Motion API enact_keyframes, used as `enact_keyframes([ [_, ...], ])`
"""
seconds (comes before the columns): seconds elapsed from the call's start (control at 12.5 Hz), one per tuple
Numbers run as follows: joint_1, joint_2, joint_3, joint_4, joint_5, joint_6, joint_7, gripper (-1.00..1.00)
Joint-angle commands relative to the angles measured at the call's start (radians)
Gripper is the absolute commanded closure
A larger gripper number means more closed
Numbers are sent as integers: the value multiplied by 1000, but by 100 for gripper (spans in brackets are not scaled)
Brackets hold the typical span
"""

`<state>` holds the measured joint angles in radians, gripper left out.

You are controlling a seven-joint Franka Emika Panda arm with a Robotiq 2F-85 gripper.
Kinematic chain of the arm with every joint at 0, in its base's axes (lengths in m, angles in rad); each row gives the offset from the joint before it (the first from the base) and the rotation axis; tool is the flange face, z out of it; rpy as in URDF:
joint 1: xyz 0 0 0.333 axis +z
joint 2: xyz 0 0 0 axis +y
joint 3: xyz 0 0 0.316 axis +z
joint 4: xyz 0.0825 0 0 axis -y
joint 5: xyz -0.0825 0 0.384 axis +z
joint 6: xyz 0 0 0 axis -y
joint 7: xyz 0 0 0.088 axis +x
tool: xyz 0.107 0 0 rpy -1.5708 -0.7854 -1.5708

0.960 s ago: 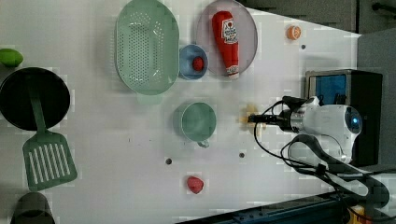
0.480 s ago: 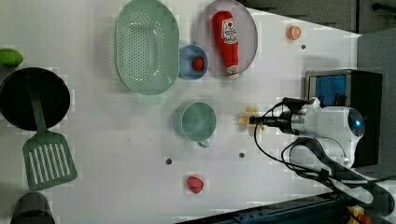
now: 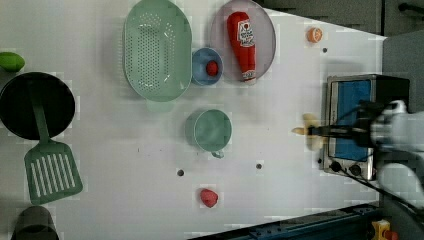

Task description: Pick Banana and place it in mug.

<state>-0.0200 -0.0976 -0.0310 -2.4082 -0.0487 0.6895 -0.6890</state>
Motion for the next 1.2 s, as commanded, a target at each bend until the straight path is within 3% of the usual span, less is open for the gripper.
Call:
enact_keyframes([
  [0.08,-1,-111,34,53,24,-143,42,37],
  [0.24,18,-161,79,77,37,-241,128,37],
  [0.56,69,-163,209,90,217,-258,362,37],
  [0.88,76,-125,358,92,217,-199,675,37],
  [1.2,76,-22,453,92,213,-48,832,37],
])
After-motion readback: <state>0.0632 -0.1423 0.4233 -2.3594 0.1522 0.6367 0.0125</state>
